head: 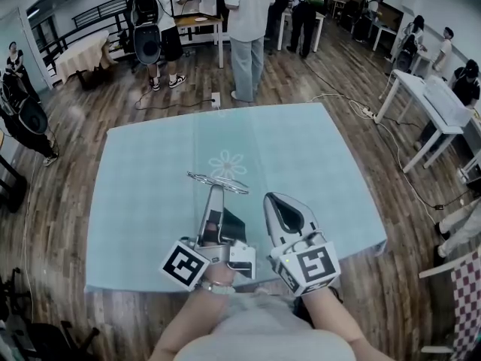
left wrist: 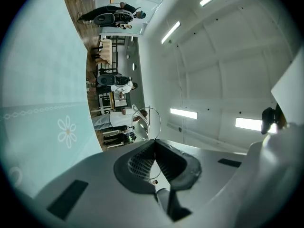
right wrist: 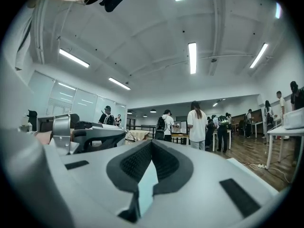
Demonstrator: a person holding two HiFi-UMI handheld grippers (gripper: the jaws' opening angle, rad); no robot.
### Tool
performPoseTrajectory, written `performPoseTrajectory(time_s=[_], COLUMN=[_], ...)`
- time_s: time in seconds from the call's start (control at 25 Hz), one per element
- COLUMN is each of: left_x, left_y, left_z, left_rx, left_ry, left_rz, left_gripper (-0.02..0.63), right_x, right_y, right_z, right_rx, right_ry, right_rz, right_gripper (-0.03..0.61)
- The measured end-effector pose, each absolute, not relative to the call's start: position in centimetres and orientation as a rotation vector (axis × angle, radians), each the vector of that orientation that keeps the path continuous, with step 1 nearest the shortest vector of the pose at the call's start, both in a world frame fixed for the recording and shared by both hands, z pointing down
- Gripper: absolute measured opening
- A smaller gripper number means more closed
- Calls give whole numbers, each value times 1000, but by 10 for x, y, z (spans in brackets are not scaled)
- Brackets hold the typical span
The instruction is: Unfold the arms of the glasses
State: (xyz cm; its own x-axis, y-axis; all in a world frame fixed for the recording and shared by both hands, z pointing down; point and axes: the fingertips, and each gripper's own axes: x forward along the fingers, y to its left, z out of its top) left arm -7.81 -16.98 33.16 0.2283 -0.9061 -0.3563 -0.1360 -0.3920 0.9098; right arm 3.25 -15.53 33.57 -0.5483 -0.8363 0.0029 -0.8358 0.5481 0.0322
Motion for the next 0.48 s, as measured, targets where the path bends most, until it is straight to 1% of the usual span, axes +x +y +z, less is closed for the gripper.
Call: performPoseTrajectory(time_s=[0.24, 0.48], left_x=[-78, -68], left_y=[-173, -179], left_z=[333, 338], left_rx=[1732, 1770], left_ry=[-944, -858], left_rz=[-1195, -1084], left_gripper=[9, 9], right_x=[29, 29], right_y=[-158, -162], right_z=[337, 341], right_rx=[1476, 1468], right_ry=[-2776, -2781], right_rz=[-23, -6], right_gripper=[8, 8])
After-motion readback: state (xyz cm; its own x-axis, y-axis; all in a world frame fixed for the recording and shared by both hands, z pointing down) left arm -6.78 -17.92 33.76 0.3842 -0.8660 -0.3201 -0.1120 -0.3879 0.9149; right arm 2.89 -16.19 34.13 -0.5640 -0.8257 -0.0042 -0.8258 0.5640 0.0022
